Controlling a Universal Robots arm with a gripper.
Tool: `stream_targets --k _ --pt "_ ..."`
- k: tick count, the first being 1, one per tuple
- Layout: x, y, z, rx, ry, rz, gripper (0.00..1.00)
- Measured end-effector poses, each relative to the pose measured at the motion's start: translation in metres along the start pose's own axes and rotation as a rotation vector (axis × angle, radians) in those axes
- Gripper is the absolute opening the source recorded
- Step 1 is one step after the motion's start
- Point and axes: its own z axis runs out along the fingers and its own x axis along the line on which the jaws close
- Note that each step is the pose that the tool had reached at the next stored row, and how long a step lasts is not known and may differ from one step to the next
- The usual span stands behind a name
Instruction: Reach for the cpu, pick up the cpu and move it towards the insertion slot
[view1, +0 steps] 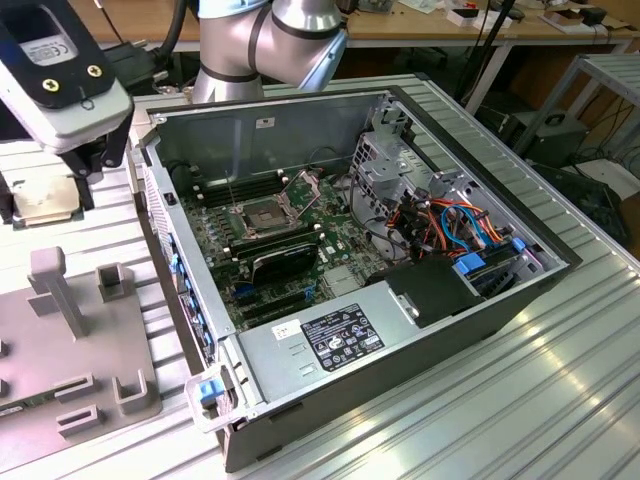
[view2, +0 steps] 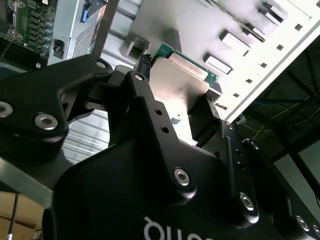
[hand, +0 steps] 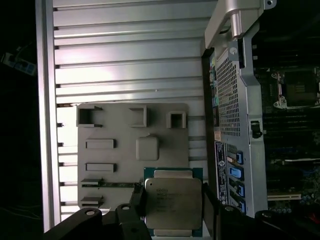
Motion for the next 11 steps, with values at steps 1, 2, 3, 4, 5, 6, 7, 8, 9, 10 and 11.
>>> stream_targets --k 1,2,3,4,5,6,7,8,9,10,11 --pt "-0.0016 0.0001 0.0000 0.0000 0.0000 0.000 0.55" --pt "-0.0036 0.0002 -0.0001 0.0000 0.0000 0.000 0.55" --pt "-0.0051 0.0003 -0.0001 0.0000 0.0000 0.000 0.55" --pt "-0.0068 0.0004 -0.0001 0.0000 0.0000 0.000 0.55" --pt "-0.0084 0.0004 -0.0002 0.0001 0.0000 0.000 0.55" --pt "-0.0111 0.0006 -0.0002 0.0000 0.0000 0.000 0.55" --pt "-0.0138 0.0007 -0.0002 0.0000 0.0000 0.000 0.55" --pt "-0.0153 0.0008 -0.0002 0.0000 0.0000 0.000 0.55" --pt "-0.0163 0.0008 -0.0002 0.0001 0.0000 0.000 0.55" --pt "-0.0164 0.0008 -0.0002 0.0000 0.0000 0.000 0.55" --pt "-0.0164 0.0008 -0.0002 0.0000 0.0000 0.000 0.55"
